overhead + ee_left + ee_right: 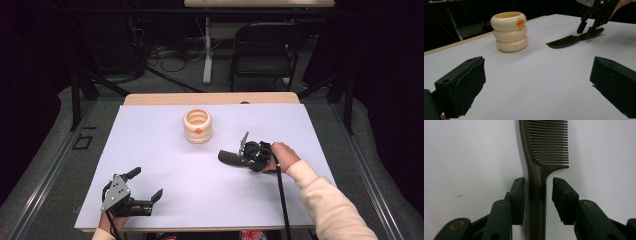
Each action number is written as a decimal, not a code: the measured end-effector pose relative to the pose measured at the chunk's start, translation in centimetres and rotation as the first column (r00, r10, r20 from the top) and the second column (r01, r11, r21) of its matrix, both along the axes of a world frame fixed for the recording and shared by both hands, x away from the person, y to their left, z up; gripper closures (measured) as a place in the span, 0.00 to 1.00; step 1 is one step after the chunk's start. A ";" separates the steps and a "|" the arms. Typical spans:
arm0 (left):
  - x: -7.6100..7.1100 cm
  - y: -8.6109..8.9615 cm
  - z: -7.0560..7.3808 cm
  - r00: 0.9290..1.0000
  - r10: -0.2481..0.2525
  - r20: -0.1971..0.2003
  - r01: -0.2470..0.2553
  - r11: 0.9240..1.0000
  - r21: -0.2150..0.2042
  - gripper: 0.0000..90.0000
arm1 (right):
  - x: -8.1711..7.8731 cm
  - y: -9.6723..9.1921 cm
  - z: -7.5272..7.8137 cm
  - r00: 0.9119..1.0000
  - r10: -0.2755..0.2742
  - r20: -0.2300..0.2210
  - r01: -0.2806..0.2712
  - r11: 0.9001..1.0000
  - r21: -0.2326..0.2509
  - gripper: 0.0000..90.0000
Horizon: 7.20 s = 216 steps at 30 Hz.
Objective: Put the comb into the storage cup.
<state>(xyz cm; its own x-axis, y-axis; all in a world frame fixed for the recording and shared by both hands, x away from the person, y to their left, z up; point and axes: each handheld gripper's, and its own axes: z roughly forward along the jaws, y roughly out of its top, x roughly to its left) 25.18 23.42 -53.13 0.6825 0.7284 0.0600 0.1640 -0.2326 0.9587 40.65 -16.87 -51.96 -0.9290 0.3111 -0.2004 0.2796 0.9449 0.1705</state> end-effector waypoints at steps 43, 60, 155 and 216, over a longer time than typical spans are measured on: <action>0.1 -0.1 -0.1 1.000 0.000 -0.003 0.000 1.000 0.007 0.00 | -0.7 -1.2 2.3 0.998 -0.045 0.050 0.041 0.996 0.076 0.80; 0.1 0.0 -0.1 1.000 0.003 -0.005 -0.003 1.000 0.011 0.00 | -2.1 -3.5 4.8 0.983 -0.153 0.097 0.115 0.941 0.317 0.80; 0.1 -0.2 -0.2 1.000 0.005 -0.012 -0.004 1.000 0.015 0.00 | -1.3 -1.1 5.0 0.925 -0.326 0.194 0.125 0.745 0.656 0.80; 0.1 -0.2 -0.2 1.000 0.004 -0.006 -0.004 1.000 0.008 0.00 | 3.6 2.9 6.6 0.927 -0.352 0.128 0.158 0.677 0.719 0.80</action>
